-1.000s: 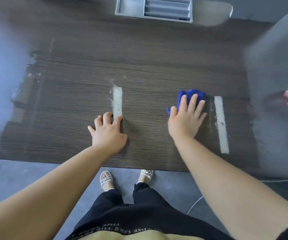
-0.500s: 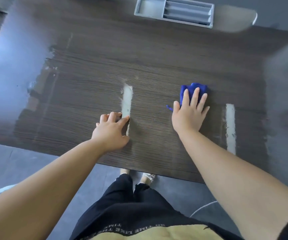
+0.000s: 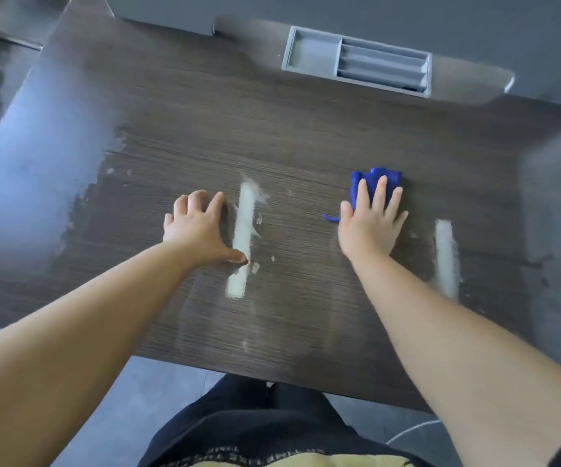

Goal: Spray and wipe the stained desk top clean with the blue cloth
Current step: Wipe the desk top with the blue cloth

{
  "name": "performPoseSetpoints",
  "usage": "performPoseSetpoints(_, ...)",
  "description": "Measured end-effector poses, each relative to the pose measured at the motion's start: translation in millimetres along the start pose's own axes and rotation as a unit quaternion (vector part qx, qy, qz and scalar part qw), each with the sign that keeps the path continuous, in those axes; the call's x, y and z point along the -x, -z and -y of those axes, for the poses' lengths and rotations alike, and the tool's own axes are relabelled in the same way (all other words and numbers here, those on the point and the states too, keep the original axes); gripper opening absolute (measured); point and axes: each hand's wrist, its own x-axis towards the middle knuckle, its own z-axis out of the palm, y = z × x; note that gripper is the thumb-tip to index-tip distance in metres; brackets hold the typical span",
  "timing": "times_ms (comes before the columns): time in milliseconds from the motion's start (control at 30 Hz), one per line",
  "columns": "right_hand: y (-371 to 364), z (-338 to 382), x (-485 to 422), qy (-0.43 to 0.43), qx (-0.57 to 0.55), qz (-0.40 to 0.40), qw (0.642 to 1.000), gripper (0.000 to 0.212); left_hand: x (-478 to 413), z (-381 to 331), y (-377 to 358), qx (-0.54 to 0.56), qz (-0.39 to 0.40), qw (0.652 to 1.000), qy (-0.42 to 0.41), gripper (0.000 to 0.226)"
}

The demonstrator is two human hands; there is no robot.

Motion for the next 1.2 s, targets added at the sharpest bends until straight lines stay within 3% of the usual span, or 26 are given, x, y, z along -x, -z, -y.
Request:
performPoseSetpoints(33, -2.6, 18.4, 6.0, 0.009, 0.008, 0.001, 1.0, 0.056, -5.1, 3.0, 1.3, -0.011, 0.005, 1.0, 0.01, 0.124)
performPoseSetpoints(100, -15.7, 47.7, 27.1, 0.158, 0.012, 0.009, 0.987, 0.058, -16.6, 10.5, 5.7, -0.023, 0.015, 0.999, 0.019, 0.132)
performPoseSetpoints(167, -23.2, 45.1, 49.3, 0.379, 0.034, 0.032, 0.924, 0.054, -24.2, 14.3, 5.5, -0.024, 0.03, 0.999, 0.015, 0.136)
performPoseSetpoints(233, -17.7, 19.5, 38.3, 0.516, 0.069, 0.027, 0.853, 0.049, -28.3, 16.1, 3.2, -0.035, 0.041, 0.999, 0.007, 0.137)
performPoseSetpoints(267, -15.2, 5.7, 22.9, 0.52, 0.084, 0.016, 0.85, 0.048, -31.3, 16.5, 2.8, -0.043, 0.043, 0.998, 0.003, 0.138)
performPoseSetpoints(300, -12.7, -6.6, 5.4, 0.482, 0.093, -0.009, 0.871, 0.048, -32.3, 15.5, 3.7, -0.053, 0.044, 0.998, 0.002, 0.139)
performPoseSetpoints(333, -7.8, -14.2, -11.7, 0.402, 0.087, -0.021, 0.911, 0.048, -33.4, 13.8, 5.1, -0.062, 0.047, 0.997, 0.001, 0.139)
performPoseSetpoints(400, 0.8, -11.4, -39.3, 0.155, 0.035, -0.017, 0.987, 0.049, -35.8, 10.1, 7.9, -0.079, 0.058, 0.995, 0.006, 0.14)
performPoseSetpoints(467, 3.3, 18.7, -49.0, -0.036, -0.009, -0.022, 0.999, 0.052, -36.7, 4.9, 10.5, -0.094, 0.069, 0.993, 0.012, 0.139)
performPoseSetpoints(500, 0.0, 38.9, -45.1, -0.061, -0.014, -0.015, 0.998, 0.054, -36.9, 3.6, 11.4, -0.096, 0.073, 0.993, 0.014, 0.139)
performPoseSetpoints(533, -6.8, 57.0, -36.5, -0.033, -0.01, -0.019, 0.999, 0.055, -37.0, 3.3, 11.0, -0.098, 0.074, 0.992, 0.015, 0.139)
performPoseSetpoints(600, -20.1, 81.7, -5.9, 0.135, 0.005, -0.037, 0.99, 0.056, -38.7, 5.2, 10.2, -0.099, 0.073, 0.992, 0.011, 0.138)
performPoseSetpoints(667, -26.4, 75.0, 26.3, 0.35, 0.045, -0.002, 0.936, 0.054, -39.9, 6.7, 8.8, -0.094, 0.071, 0.993, 0.006, 0.137)
performPoseSetpoints(733, -22.2, 43.0, 32.5, 0.47, 0.07, 0.031, 0.879, 0.049, -40.5, 7.4, 9.2, -0.097, 0.074, 0.993, 0.001, 0.137)
performPoseSetpoints(767, -17.6, 25.1, 24.9, 0.48, 0.071, 0.025, 0.874, 0.048, -40.5, 6.5, 9.8, -0.099, 0.077, 0.992, 0.001, 0.137)
performPoseSetpoints(833, -8.1, 0.9, -2.9, 0.388, 0.069, -0.003, 0.919, 0.048, -40.2, 4.9, 11.6, -0.098, 0.083, 0.992, 0.004, 0.135)
performPoseSetpoints(900, 2.7, 0.6, -37.1, 0.17, 0.036, 0.0, 0.985, 0.049, -40.8, 3.5, 12.9, -0.1, 0.08, 0.992, 0.007, 0.132)
performPoseSetpoints(967, 8.0, 23.7, -60.2, -0.03, -0.011, 0.0, 0.999, 0.052, -40.0, 2.2, 13.1, -0.094, 0.08, 0.992, 0.01, 0.129)
performPoseSetpoints(1000, 7.0, 39.8, -62.4, -0.076, -0.02, -0.001, 0.997, 0.055, -39.6, 2.4, 12.8, -0.089, 0.081, 0.993, 0.012, 0.129)
performPoseSetpoints(1067, -2.2, 69.3, -50.6, -0.027, -0.007, 0.0, 1.0, 0.058, -38.8, 2.3, 12.7, -0.074, 0.081, 0.994, 0.019, 0.128)
performPoseSetpoints(1133, -13.4, 80.3, -18.0, 0.143, 0.011, 0.001, 0.99, 0.056, -39.0, 1.2, 12.8, -0.021, 0.064, 0.997, 0.032, 0.122)
performPoseSetpoints(1200, -14.7, 58.3, 11.5, 0.347, 0.05, 0.024, 0.936, 0.052, -41.8, -3.1, 10.7, 0.031, 0.02, 0.999, 0.022, 0.121)
